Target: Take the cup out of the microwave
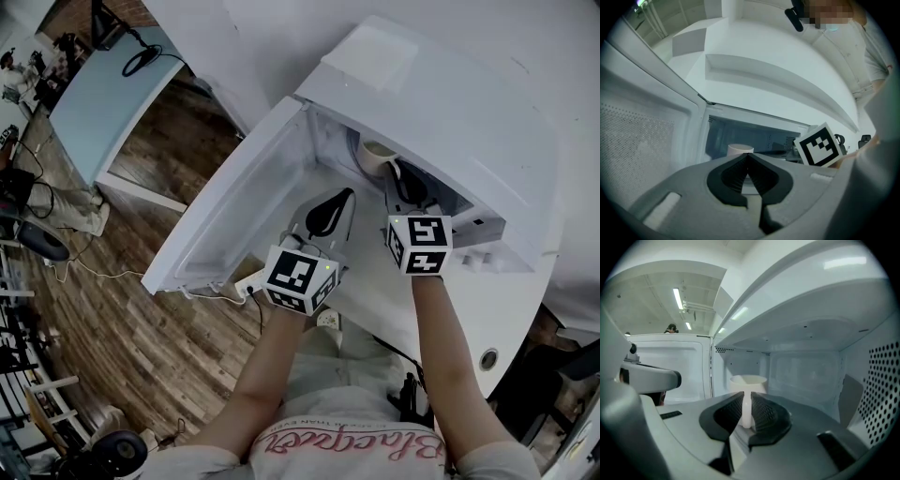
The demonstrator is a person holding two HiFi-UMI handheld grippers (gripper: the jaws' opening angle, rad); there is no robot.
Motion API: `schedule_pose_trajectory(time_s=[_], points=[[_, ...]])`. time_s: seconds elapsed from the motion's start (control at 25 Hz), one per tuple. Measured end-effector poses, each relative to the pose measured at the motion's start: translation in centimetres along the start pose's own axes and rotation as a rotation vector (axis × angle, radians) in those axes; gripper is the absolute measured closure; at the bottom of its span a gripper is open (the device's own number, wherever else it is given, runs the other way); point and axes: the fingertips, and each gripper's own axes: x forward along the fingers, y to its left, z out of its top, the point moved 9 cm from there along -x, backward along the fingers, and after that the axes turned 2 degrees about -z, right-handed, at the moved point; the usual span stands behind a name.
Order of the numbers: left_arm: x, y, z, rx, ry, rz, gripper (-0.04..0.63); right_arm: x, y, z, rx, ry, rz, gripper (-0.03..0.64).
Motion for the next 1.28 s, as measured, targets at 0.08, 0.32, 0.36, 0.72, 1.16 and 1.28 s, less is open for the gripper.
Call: schedule_pose_trajectory(time_s=[0.08, 0.32, 0.36, 0.72, 1.16, 1.28], points=[[-0.2, -0.1, 0.1, 0.002, -0.001, 0.0, 0.592, -0.3, -0.1, 0.0, 0.007, 0.003, 0.002, 0.564], [-0.4, -0.6, 0.2, 0.004, -0.009, 0.003, 0.592, -1.5, -0.3, 0.0, 0.034, -0.003, 0.006, 0.565], [-0.5, -0.7, 0.2, 0.004, -0.009, 0.002, 0.592, -1.7, -0.3, 0.0, 0.037, -0.004, 0.007, 0.565], [-1.2, -1.6, 0.7, 0.014, -0.021, -0.004, 0.592, -3.7, 0.2, 0.1, 0.055, -0.021, 0.011, 0.565], [-2.6, -2.7, 1.4, 0.034, -0.025, -0.01, 0.592, -6.8, 1.4, 0.6, 0.082, -0.052, 0.023, 0.565], [-3.1, -2.9, 1.8, 0.039, -0.028, -0.006, 0.592, -7.7, 2.0, 1.0, 0.064, -0.057, 0.04, 0.565]])
